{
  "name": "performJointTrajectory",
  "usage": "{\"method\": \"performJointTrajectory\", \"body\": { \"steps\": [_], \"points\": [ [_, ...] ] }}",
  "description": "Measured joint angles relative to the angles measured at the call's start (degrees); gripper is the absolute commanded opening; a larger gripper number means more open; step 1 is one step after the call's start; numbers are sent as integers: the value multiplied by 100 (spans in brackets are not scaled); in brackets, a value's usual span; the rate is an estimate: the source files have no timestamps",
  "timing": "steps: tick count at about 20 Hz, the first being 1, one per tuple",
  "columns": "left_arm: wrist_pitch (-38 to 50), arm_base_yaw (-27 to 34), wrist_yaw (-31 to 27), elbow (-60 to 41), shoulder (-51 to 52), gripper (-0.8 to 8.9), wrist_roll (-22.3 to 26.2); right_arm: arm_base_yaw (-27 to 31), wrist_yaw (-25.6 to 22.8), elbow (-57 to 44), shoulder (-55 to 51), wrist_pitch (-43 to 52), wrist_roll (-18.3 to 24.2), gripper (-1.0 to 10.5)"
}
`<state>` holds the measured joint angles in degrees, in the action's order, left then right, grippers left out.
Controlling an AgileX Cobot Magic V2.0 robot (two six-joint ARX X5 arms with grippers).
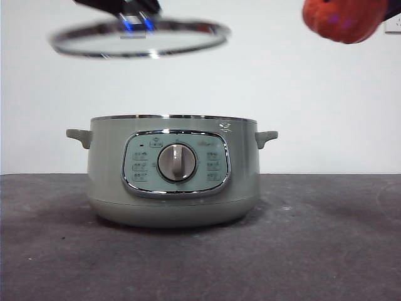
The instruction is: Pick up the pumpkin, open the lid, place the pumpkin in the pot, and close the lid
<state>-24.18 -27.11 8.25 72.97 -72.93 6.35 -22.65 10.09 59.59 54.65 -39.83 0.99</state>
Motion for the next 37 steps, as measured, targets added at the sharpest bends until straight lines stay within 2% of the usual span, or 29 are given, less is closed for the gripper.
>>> {"method": "performJointTrajectory", "body": {
  "steps": [2,5,11,15,18,20,24,25,26,27,28,34,37],
  "points": [
    [-518,13,-136,0,592,-9,0,-131,267,37,348,380,-39,-13],
    [-1263,35,-319,0,1480,-8,0,-455,323,422,1161,859,-44,-13],
    [-2345,37,-636,0,2793,-9,-81,-1078,319,2120,3373,1080,70,-13],
    [-2656,37,-702,0,3147,-9,-149,-1279,190,2992,4791,1102,310,-13],
    [-2752,37,-706,0,3171,-8,-151,-1377,-76,3095,5484,1080,555,-12],
    [-2767,37,-704,-2,3150,-8,-149,-1414,-286,3095,5772,1064,682,-12],
    [-2767,37,-704,0,3156,-9,-149,-1412,-310,3095,5930,1010,745,-9],
    [-2767,37,-704,-2,3154,-8,-151,-1412,-315,3095,5930,984,750,49],
    [-2767,37,-704,-2,3154,-9,-151,-1414,-308,3095,5930,962,758,209],
    [-2767,37,-702,-2,3154,-9,-151,-1414,-306,3095,5930,942,761,436],
    [-2767,37,-702,-2,3154,-9,-151,-1414,-306,3095,5930,935,758,589],
    [-2765,37,-702,-2,3154,-9,-151,-1482,-282,3112,5928,820,758,614],
    [-2712,37,-697,-2,3036,-9,-151,-1471,-553,3152,5689,758,745,613]
  ]
}}
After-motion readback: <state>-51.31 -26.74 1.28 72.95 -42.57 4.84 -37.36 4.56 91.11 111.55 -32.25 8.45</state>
